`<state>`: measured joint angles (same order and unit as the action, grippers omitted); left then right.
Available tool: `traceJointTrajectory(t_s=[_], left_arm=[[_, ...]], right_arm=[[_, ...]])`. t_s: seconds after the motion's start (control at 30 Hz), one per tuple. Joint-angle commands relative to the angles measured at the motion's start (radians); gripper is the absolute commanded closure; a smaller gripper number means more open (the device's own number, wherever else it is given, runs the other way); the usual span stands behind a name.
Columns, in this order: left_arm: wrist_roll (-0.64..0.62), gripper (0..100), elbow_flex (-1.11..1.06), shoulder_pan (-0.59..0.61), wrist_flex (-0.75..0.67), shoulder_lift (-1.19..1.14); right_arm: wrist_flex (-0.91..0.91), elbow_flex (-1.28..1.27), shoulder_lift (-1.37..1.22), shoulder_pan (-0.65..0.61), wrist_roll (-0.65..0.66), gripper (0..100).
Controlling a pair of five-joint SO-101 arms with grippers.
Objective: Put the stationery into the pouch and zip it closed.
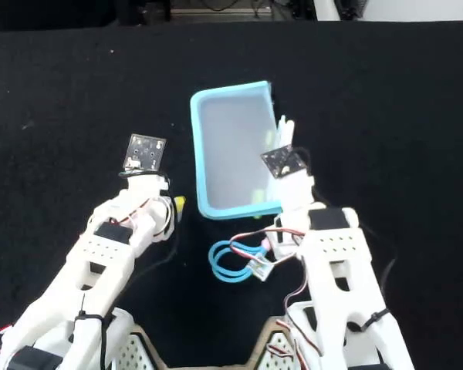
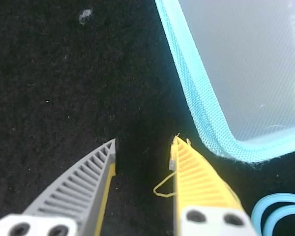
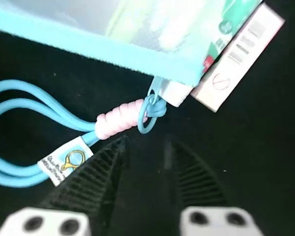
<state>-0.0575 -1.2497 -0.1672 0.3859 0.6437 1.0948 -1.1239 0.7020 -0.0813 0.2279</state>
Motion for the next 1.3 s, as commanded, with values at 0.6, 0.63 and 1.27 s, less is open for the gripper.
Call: traceJointTrajectory(t_s=[0.6,0.63,1.27], left_arm=[[-0.005,81,-0.007,0.008,-0.015,0.012],[-0.005,81,-0.007,0.008,-0.017,0.012],[-0.005,82,-0.007,0.008,-0.017,0.012]], right_arm=[[-0.224,-0.099,0.008,-0.103,-0.430,81.1],[-0.222,-0.099,0.008,-0.100,-0.430,81.1],[-0.172,0.094,-0.384,-0.103,-0.428,86.1]])
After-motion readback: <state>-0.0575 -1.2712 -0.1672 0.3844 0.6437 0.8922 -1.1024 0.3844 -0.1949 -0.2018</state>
